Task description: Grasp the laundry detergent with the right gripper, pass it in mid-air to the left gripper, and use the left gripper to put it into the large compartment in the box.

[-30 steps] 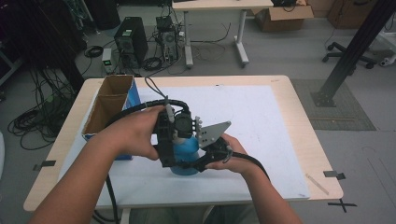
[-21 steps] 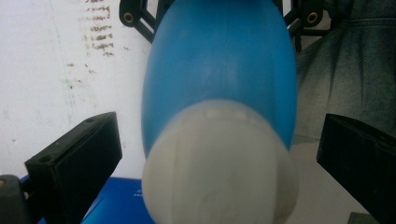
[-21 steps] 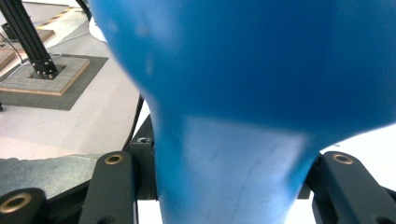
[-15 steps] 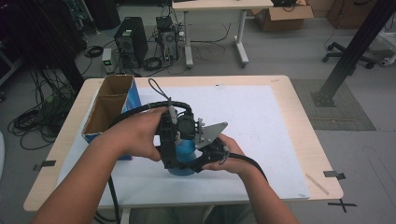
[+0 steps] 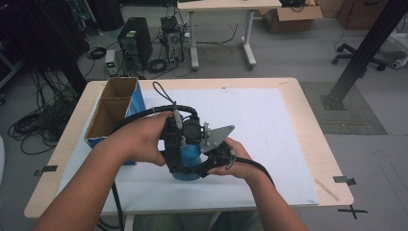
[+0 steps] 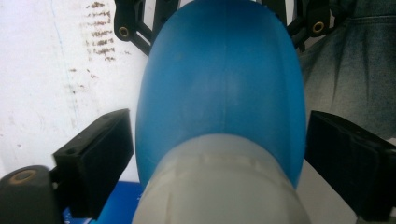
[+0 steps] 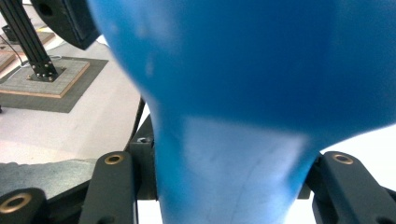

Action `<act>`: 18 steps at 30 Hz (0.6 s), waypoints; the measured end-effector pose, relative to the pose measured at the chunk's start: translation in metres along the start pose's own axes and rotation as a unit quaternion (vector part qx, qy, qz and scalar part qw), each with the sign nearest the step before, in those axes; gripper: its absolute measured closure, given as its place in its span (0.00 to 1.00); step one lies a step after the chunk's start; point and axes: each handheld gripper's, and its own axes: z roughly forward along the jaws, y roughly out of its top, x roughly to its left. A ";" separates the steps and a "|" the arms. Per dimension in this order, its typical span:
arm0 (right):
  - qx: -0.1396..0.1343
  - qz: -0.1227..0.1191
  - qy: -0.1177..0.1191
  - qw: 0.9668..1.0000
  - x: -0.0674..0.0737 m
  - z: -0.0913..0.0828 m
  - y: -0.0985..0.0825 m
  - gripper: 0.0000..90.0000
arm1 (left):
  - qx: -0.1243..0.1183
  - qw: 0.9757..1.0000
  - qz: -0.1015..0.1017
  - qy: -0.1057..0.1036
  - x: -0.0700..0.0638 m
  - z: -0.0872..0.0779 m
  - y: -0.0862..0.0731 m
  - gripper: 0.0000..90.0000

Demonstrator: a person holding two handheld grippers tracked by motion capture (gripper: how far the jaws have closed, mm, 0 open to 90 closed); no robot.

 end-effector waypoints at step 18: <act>0.002 -0.003 -0.005 1.000 0.002 -0.001 0.002 0.50 | -0.002 1.000 0.009 -0.004 -0.002 -0.002 0.004 0.26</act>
